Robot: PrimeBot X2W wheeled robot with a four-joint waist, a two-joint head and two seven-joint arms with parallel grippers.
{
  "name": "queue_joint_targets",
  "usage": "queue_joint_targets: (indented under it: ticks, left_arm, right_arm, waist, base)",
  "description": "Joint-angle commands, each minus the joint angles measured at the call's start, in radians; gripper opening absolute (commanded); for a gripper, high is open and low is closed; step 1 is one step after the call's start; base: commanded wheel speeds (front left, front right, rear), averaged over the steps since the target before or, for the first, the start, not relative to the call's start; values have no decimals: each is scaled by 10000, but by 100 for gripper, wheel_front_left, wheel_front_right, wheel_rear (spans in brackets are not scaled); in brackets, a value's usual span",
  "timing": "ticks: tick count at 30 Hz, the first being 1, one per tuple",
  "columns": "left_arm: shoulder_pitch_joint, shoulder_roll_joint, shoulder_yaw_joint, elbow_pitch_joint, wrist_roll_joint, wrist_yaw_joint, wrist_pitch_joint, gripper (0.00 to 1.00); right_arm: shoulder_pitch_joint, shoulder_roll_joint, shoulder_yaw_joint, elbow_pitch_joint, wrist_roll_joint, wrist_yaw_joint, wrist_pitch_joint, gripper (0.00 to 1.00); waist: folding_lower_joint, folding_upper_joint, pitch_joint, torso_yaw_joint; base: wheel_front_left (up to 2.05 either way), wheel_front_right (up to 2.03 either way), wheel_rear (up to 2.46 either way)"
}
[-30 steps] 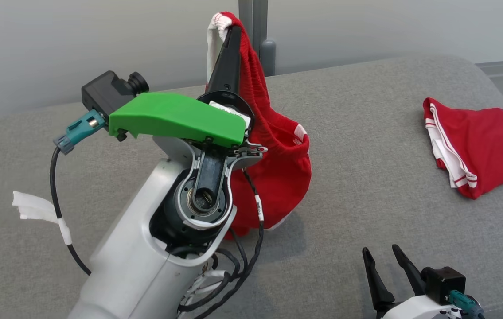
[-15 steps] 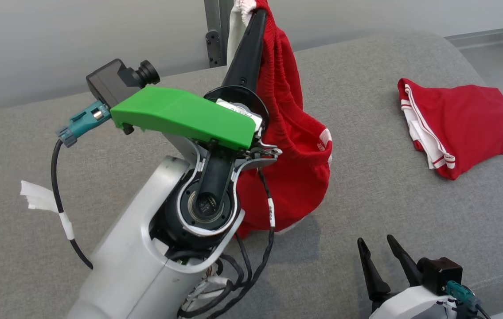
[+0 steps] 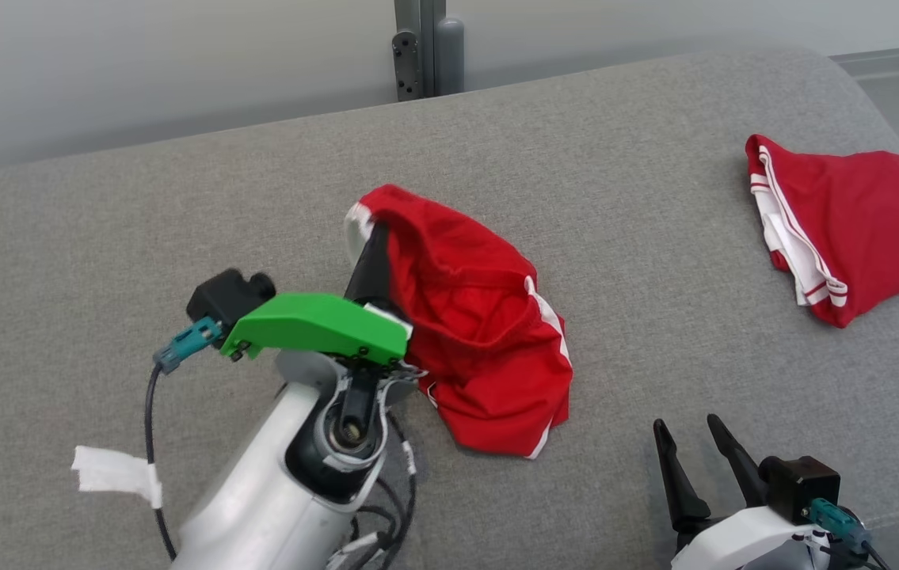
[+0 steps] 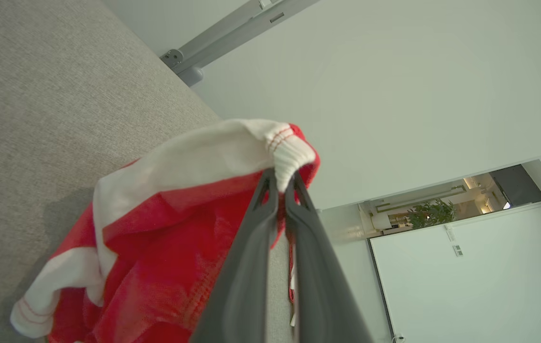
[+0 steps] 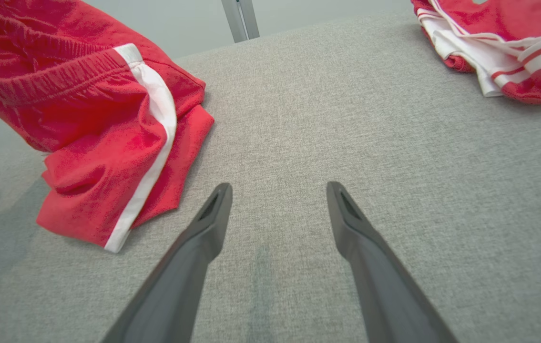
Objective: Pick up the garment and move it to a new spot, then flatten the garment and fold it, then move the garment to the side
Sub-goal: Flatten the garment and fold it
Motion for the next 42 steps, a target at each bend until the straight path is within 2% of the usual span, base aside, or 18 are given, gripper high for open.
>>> queue_joint_targets:
  ticks: [1,4,10,11,12,13,18,24,28,34,36,39,42]
  left_arm:
    - [206,309,170,569,-20,-228,15,0]
    - [292,680,548,1994,32,-707,2,0]
    - [77,808,1264,4231,84,-1603,-4,0]
    - [15,788,1294,4508,150,-1738,-4,30]
    - [-44,771,1247,4788,246,-1857,-4,68]
    - [-76,764,1184,5051,304,-1929,-3,100]
    - [-121,1019,547,5859,1008,-2110,109,100]
    - [554,1780,-76,5436,1633,-1716,437,100]
    - [890,2493,-800,4136,2496,-1027,649,100]
    - [994,2752,-1902,1021,3141,-367,1874,100]
    - [906,2629,-2075,212,3083,-127,2243,100]
    - [671,2624,-2289,-430,3134,177,2750,100]
    - [429,2762,-2464,-515,3326,449,3124,100]
  right_arm:
    - [-60,-40,-16,-4,-70,0,4,100]
    - [-47,-106,-15,-8,-140,0,3,100]
    - [-60,-240,68,8,-186,0,4,100]
    - [-50,-267,70,9,-180,0,3,100]
    - [-28,-302,69,14,-180,0,4,100]
    - [-2,-331,79,20,-185,0,4,100]
    - [94,-381,138,60,-177,0,4,100]
    - [287,-370,22,-1,-178,0,4,100]
    - [420,-332,-50,-67,-182,0,4,100]
    - [213,-280,72,-69,-166,0,4,100]
    - [137,-261,109,-72,-118,0,4,100]
    - [69,-260,151,-57,-85,0,4,100]
    - [-45,-250,144,-34,-61,0,4,100]
  waist:
    - [-1,0,16,182]
    - [-1,0,28,393]
    - [-1,0,38,734]
    - [-1,0,31,785]
    - [-1,0,19,837]
    - [-1,0,2,878]
    - [-1,0,-141,946]
    - [-1,0,-303,953]
    - [-1,0,-276,979]
    - [-1,0,-116,865]
    - [-1,0,-64,755]
    - [-1,0,49,561]
    - [-1,0,157,291]
  base:
    - [0,0,0]
    - [0,0,0]
    - [0,0,0]
    - [0,0,0]
    - [0,0,0]
    - [0,0,0]
    - [0,0,0]
    - [0,0,0]
    - [0,0,0]
    - [0,0,0]
    - [0,0,0]
    - [0,0,0]
    - [0,0,0]
